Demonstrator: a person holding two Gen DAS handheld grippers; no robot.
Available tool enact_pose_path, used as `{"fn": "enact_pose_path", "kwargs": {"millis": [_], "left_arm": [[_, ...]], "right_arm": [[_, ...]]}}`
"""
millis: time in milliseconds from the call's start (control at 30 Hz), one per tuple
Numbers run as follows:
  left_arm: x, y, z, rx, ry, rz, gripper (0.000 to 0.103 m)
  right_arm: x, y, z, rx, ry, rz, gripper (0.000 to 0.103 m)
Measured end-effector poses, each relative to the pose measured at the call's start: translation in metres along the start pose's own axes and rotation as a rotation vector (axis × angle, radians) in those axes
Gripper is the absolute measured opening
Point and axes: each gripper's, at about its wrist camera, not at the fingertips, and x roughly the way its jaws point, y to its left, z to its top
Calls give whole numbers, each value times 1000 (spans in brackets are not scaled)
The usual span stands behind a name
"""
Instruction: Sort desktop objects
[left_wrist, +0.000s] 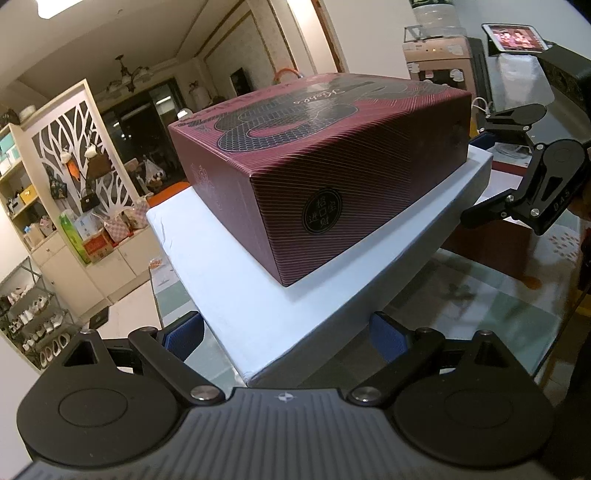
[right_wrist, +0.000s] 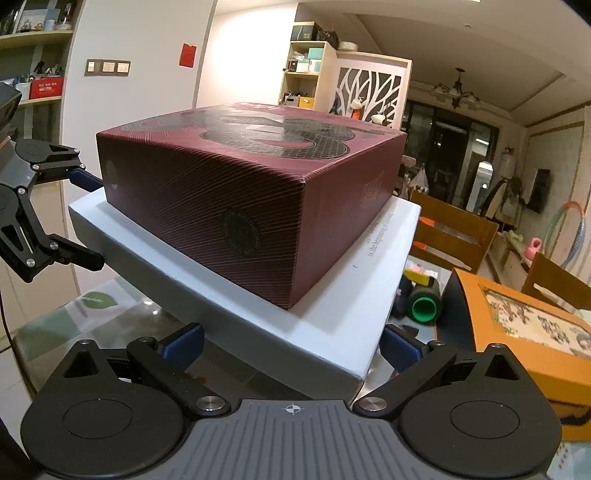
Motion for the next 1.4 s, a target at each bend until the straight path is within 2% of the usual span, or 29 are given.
{"fn": "enact_pose_path", "kwargs": {"millis": [300, 567, 800, 1400], "left_arm": [[56, 32, 14, -39, 48, -27, 98], [86, 47, 10, -76, 85, -35, 98], [96, 45, 5, -61, 88, -18, 98], [111, 40, 2, -98, 134, -3, 98]], "right_arm": [[42, -24, 9, 22, 12, 14, 101], [62, -37, 12, 44, 38, 32, 101], [76, -43, 11, 51, 59, 44, 101], [86, -53, 17, 25, 65, 50, 101]]}}
